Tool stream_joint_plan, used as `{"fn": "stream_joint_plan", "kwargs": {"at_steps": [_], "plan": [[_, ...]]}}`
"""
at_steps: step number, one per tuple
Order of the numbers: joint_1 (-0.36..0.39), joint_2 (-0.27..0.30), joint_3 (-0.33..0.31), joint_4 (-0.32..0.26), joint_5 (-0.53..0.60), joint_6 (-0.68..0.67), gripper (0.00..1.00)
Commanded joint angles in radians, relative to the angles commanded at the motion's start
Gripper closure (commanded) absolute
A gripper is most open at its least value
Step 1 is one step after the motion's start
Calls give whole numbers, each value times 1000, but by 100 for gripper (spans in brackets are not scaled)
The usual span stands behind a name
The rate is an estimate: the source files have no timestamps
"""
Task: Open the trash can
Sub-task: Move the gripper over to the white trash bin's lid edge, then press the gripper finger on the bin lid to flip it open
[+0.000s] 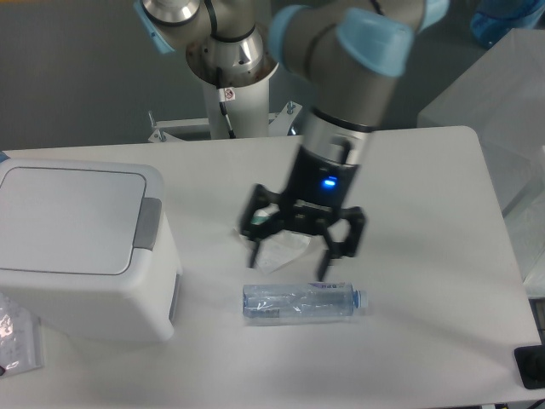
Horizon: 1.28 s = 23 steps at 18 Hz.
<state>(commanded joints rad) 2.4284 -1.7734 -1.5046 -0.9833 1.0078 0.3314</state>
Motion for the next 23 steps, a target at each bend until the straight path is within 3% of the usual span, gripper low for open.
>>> {"fn": "stream_joint_plan", "kwargs": {"at_steps": [8,23], "plan": [[-25,92,-117,9,6,0,0],[-43,78,-146,12,12,-2,0]]}}
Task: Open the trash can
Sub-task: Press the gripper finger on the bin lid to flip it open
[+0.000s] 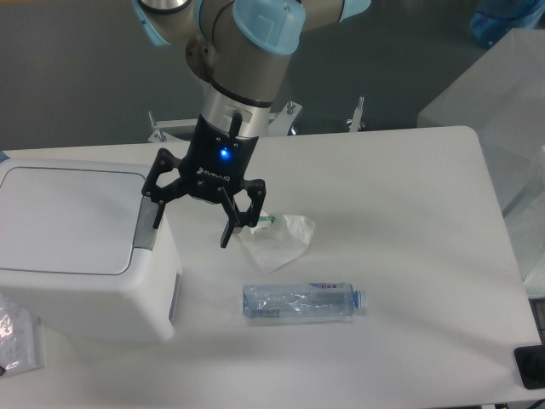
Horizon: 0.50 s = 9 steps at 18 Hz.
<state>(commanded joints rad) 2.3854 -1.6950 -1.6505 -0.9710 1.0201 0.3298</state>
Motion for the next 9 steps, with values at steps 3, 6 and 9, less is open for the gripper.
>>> {"fn": "stream_joint_plan", "kwargs": {"at_steps": [3,6,9], "plan": [[0,-2,-2,2,0,0,0],[0,-3,-2,2,0,0,0],[0,-8,-2,2,0,0,0]]}}
